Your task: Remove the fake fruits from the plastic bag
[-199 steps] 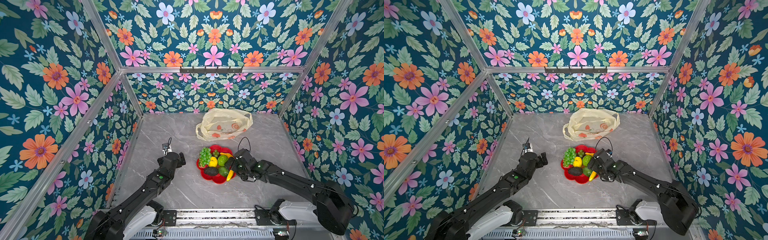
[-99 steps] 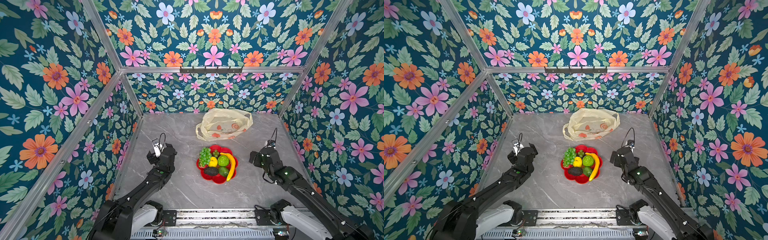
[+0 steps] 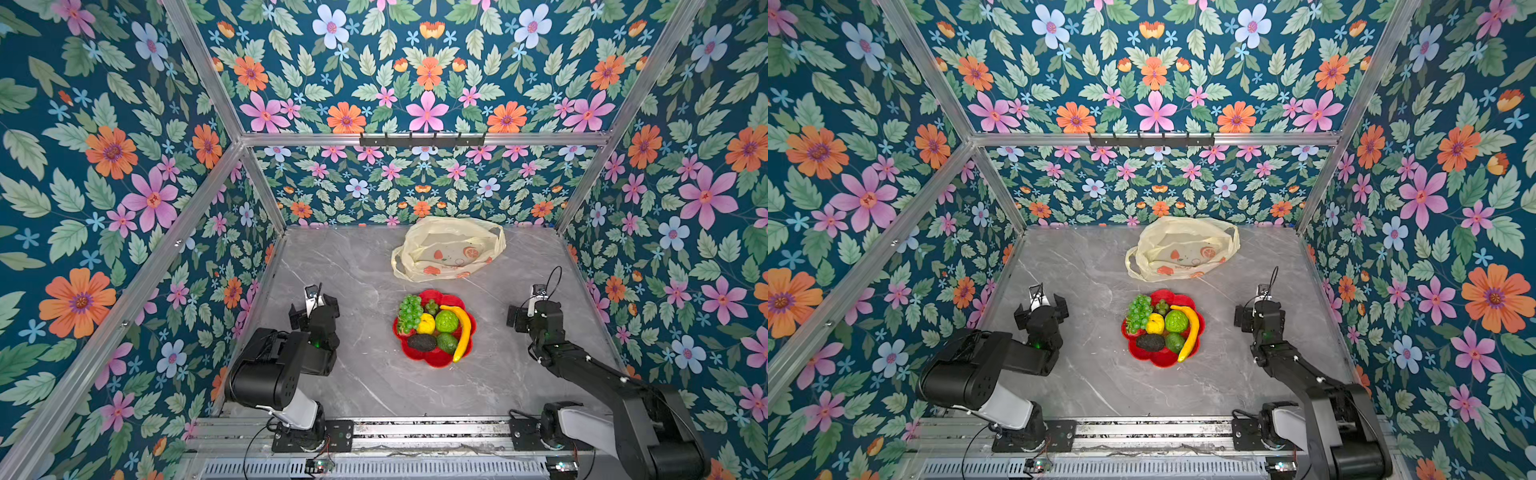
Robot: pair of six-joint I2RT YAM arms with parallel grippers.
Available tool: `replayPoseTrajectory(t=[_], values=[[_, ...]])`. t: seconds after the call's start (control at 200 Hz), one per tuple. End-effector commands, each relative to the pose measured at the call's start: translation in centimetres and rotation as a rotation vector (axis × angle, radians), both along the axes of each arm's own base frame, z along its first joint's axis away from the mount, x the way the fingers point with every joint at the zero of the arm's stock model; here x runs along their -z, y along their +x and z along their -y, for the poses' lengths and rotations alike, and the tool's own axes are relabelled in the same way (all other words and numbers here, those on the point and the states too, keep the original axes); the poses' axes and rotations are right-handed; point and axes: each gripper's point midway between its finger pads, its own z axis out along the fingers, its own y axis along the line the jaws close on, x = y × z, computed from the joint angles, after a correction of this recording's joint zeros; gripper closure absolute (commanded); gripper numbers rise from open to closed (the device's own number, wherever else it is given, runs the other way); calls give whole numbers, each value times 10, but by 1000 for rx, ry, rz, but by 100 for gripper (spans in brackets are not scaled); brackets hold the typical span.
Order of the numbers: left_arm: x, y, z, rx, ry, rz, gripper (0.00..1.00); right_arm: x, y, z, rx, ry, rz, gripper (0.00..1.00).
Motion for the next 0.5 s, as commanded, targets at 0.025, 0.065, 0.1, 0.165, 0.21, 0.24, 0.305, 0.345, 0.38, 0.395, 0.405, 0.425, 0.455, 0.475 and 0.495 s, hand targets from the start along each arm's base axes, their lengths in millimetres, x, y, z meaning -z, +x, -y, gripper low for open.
replayPoseTrajectory(t=[0.025,0.065,0.1,0.165,0.21,0.24,0.305,0.345,0.38,0.395,0.405,0.425,0.455,0.475,0.495], values=[[-6,16,12,161,-56,95,0,-30,30,-22,-177,32,187,1],[-4,17,12,163,-81,72,0,-28,35,-15,-155,66,193,1],[2,17,12,163,-96,38,0,-22,36,-10,-153,99,163,1],[-6,16,11,165,-65,88,0,-19,38,5,-83,128,180,1],[-2,17,15,181,-78,61,0,-17,37,8,-70,137,178,1],[-1,18,15,183,-82,59,0,-17,37,9,-68,133,180,1],[-4,17,14,180,-68,75,0,-17,37,9,-68,132,177,1],[-2,17,14,183,-71,64,0,-16,37,9,-67,132,176,1],[-4,19,15,186,-70,71,0,-17,37,9,-66,130,177,1],[-3,19,15,188,-70,69,0,-16,37,10,-64,131,177,1],[-3,19,15,189,-70,66,0,-16,37,10,-63,129,177,1],[-3,20,16,192,-76,64,0,-16,37,10,-59,128,178,1],[-2,20,16,194,-76,63,0,-16,37,10,-60,130,178,1],[-2,20,16,194,-75,63,0,-16,37,10,-59,129,178,1],[-3,20,16,194,-75,65,0,-16,37,10,-61,131,178,1]])
